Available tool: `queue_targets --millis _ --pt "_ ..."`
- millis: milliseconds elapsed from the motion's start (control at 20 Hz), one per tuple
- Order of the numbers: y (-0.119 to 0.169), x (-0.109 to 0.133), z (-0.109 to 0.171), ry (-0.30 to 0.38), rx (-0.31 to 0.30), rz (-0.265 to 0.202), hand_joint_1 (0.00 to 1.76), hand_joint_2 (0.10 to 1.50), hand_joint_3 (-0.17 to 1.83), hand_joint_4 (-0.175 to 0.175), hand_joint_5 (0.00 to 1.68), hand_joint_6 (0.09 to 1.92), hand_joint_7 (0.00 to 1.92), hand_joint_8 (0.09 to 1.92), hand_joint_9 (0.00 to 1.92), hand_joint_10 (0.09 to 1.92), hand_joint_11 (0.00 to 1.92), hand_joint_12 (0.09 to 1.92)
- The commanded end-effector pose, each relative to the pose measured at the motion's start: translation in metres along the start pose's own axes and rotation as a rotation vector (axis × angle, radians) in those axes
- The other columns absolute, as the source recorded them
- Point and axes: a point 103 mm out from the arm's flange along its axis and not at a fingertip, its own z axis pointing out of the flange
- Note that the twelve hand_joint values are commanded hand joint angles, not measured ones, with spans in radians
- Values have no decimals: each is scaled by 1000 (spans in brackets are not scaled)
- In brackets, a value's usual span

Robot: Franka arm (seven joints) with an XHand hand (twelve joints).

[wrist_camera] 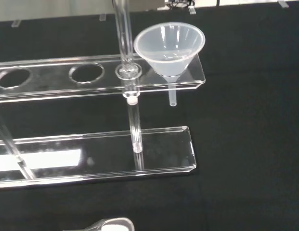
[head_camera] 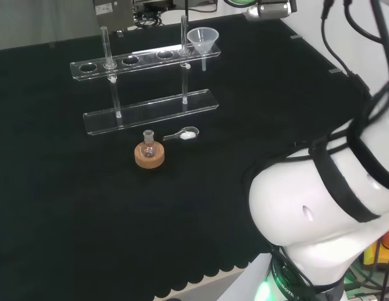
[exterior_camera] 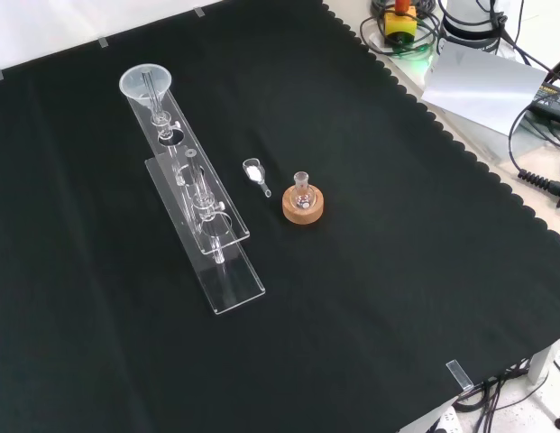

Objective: Pick up the funnel from the transparent funnel stand.

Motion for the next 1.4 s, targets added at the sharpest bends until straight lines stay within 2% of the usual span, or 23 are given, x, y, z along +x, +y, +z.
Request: queue_targets --millis 50,400,750,1150,1400 --pt "79 -32 19 -28 36 -29 30 1164 325 -8 190 87 7 375 107 616 0 1335" --pt "112 -21 39 -55 99 -73 186 1077 269 -12 162 87 12 415 113 639 0 1326" --pt "134 -9 61 -80 159 -103 292 1020 235 -15 158 87 35 538 153 681 0 1353" --pt "151 -7 78 -112 234 -112 369 969 211 -18 161 87 41 584 169 690 0 1369" --pt "158 -7 83 -158 288 -108 464 919 190 -20 140 87 19 593 155 692 0 1375"
